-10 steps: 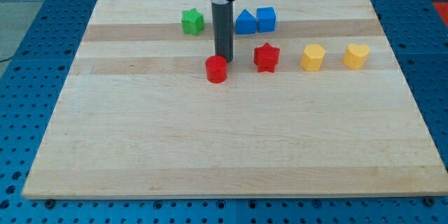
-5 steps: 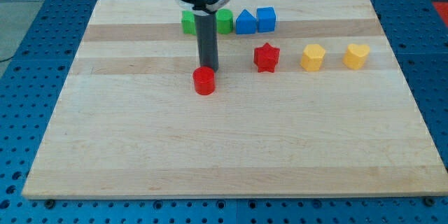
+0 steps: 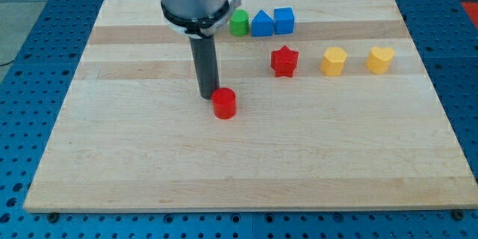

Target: Push the red circle to the bottom right

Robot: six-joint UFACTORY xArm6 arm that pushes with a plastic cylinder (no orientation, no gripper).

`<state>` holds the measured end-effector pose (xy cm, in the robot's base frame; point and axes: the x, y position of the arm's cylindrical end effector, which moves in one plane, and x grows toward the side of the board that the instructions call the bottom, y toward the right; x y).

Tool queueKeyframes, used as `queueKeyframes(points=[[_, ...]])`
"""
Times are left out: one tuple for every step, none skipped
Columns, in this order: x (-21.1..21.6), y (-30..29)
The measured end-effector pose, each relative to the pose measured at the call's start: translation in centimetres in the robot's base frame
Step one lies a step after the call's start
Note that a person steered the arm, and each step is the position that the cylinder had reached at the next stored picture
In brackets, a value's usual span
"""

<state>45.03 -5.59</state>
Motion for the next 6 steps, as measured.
queueKeyframes(points=[[3.0,2.8],[4.8,5.9],[6.3,4.5],[7.5,3.6],[8.3,6.2],[8.6,11.4]])
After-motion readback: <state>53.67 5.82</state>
